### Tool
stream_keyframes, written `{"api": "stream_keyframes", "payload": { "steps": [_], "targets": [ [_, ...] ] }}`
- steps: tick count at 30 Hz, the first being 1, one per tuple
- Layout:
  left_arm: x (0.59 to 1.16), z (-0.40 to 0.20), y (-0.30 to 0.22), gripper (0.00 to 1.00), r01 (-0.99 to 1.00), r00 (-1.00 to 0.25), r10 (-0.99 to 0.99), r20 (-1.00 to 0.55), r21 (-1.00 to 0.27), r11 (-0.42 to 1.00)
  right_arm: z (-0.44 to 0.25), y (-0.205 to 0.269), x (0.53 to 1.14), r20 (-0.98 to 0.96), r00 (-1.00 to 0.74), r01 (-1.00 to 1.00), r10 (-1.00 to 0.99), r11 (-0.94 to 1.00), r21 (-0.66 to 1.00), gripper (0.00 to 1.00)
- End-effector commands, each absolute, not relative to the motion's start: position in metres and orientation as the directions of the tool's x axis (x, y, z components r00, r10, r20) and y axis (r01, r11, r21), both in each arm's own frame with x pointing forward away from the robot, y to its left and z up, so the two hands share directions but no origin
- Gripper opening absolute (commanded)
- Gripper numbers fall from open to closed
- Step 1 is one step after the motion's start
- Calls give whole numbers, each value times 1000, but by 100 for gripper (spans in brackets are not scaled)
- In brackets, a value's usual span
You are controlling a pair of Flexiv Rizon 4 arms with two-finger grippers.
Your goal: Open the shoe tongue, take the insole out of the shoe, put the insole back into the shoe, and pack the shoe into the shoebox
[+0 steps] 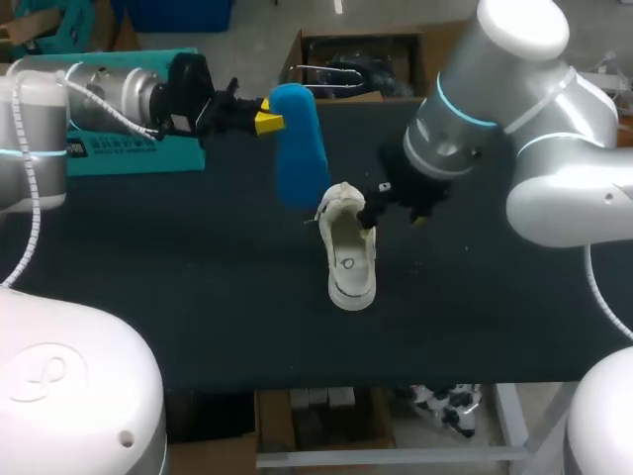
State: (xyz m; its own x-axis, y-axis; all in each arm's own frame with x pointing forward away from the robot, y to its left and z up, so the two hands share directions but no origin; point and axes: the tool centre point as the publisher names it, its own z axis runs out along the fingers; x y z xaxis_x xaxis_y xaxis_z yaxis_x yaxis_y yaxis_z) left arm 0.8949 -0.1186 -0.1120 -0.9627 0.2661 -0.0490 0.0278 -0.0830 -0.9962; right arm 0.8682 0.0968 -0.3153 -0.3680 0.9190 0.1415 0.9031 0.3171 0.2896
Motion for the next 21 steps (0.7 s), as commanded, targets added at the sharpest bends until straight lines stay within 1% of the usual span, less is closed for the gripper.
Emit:
{"api": "stream_keyframes", "payload": {
  "steps": [1, 7, 11, 17, 21],
  "targets": [
    [863, -110, -129, 0, -3, -990, 142, -9, -997, -80, -315, 75, 860, 162, -381, 894, 910, 317, 318, 100],
    [845, -114, -129, 0, -83, -992, 98, 74, -992, -90, -314, 56, 854, 157, -391, 886, 907, 324, 333, 100],
    [837, -117, -127, 0, -156, -982, 122, 141, -981, -117, -311, 45, 852, 162, -377, 887, 912, 305, 346, 100],
    [837, -124, -123, 0, -282, -953, 163, 256, -946, -161, -305, 49, 848, 187, -333, 900, 924, 252, 355, 100],
    [838, -126, -120, 0, -315, -941, 168, 293, -942, -118, -301, 54, 844, 175, -323, 899, 930, 244, 363, 100]
  ]
}}
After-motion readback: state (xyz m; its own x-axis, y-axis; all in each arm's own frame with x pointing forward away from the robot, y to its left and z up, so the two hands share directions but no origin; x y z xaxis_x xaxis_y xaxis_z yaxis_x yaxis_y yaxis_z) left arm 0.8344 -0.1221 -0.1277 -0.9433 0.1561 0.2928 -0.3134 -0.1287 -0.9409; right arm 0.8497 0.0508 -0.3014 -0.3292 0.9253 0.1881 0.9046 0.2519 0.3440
